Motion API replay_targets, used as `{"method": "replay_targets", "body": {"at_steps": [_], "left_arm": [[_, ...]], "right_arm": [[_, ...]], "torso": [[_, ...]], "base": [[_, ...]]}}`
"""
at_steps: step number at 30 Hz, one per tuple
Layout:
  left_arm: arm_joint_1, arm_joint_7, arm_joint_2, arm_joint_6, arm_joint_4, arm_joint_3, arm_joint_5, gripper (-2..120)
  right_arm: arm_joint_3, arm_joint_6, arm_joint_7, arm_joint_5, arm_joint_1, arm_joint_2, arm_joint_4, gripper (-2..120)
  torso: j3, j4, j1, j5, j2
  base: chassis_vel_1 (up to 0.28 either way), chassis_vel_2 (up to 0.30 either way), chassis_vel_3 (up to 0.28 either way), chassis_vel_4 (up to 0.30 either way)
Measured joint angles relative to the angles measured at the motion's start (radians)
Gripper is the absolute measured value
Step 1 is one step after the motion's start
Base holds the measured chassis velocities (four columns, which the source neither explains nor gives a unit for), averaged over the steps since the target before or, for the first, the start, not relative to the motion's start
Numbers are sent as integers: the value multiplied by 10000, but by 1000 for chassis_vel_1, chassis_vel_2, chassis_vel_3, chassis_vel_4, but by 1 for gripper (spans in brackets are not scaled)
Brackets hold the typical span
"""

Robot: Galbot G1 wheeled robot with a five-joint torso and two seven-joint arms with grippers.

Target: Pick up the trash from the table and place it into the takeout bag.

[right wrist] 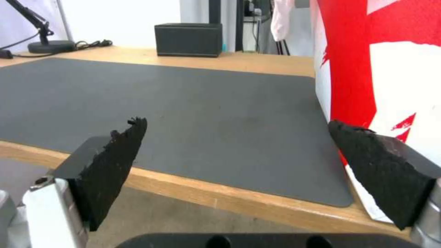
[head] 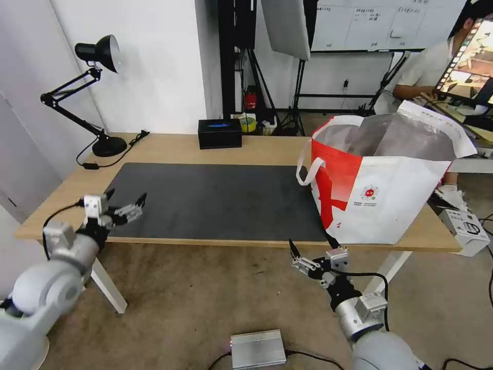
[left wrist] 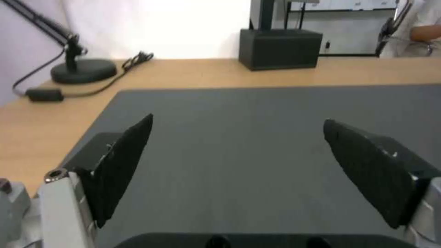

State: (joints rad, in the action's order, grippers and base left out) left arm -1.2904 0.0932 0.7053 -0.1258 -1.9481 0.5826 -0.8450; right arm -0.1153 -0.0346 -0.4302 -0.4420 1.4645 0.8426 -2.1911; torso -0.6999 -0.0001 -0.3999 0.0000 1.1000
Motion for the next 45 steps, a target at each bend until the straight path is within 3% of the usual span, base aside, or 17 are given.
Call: {"method": "replay_targets", "body": {"at_steps": [6, 12, 21, 45], "left_arm": [[-2100, -505, 938, 793, -64, 1067, 876, 100], [-3003, -673, 1472, 1140, -197, 1389, 1276, 100], [-3204, -766, 1805, 1323, -91, 1346, 1366, 100], [-3339, -812, 1800, 1281, -86, 1484, 1352, 100]], "right_arm": [[0, 0, 0, 0, 0, 0, 0, 100], [0, 0, 0, 0, 0, 0, 0, 100], [0, 0, 0, 0, 0, 0, 0, 100], [0, -1, 0, 0, 0, 0, 0, 100]], "torso": [[0, 1, 1, 0, 0], [0, 2, 0, 0, 0], [-1, 0, -1, 0, 0], [-1, 0, -1, 0, 0]], "base": [[0, 0, 0, 0], [0, 0, 0, 0], [0, 0, 0, 0], [0, 0, 0, 0]]}}
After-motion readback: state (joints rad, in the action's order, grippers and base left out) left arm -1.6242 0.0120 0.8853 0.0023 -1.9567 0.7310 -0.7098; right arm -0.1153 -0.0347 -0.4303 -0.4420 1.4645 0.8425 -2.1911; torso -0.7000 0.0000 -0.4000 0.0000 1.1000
